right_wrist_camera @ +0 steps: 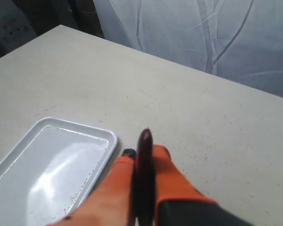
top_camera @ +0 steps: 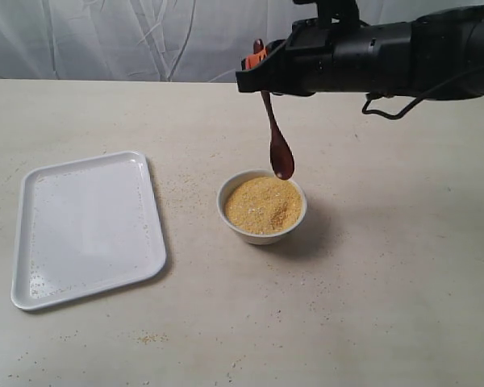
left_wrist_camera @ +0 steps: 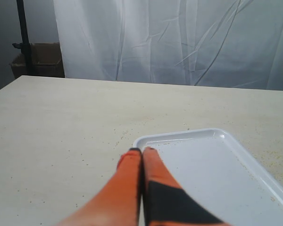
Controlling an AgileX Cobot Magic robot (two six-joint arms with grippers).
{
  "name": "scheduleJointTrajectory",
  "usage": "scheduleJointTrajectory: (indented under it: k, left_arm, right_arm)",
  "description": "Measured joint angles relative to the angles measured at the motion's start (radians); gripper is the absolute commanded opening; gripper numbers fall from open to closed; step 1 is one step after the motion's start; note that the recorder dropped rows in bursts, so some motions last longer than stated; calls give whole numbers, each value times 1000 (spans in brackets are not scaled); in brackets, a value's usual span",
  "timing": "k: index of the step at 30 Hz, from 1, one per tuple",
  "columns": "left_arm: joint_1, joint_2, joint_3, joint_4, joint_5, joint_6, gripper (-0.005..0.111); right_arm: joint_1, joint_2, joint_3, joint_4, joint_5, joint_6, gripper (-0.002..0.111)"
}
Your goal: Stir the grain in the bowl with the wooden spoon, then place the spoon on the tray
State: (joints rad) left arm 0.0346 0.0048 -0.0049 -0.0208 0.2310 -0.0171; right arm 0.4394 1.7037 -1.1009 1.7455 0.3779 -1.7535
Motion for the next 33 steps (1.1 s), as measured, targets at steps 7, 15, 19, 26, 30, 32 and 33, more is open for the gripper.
scheduleJointTrajectory:
  k: [7, 15, 19, 26, 30, 32, 33]
  left_arm:
    - [0, 0, 0, 0, -7, 0, 0]
    - [0, 0, 0, 0, -8, 0, 0]
    - [0, 0, 0, 0, -8, 0, 0]
    - [0, 0, 0, 0, -15, 0, 0]
    - [0, 0, 0, 0, -17, 0, 0]
    - [0, 0, 0, 0, -17, 0, 0]
    - [0, 0, 0, 0, -17, 0, 0]
  right_arm:
    - [2, 147, -54, 0, 67, -25, -1]
    - [2, 244, -120, 0, 64, -33, -1]
    - [8, 281, -120, 2, 106, -30, -1]
    - [36, 288, -120, -4, 138, -26, -1]
    - [42, 243, -120, -4, 137, -20, -1]
    - [42, 220, -120, -4, 106, -18, -1]
    - [42, 207, -120, -4, 84, -16, -1]
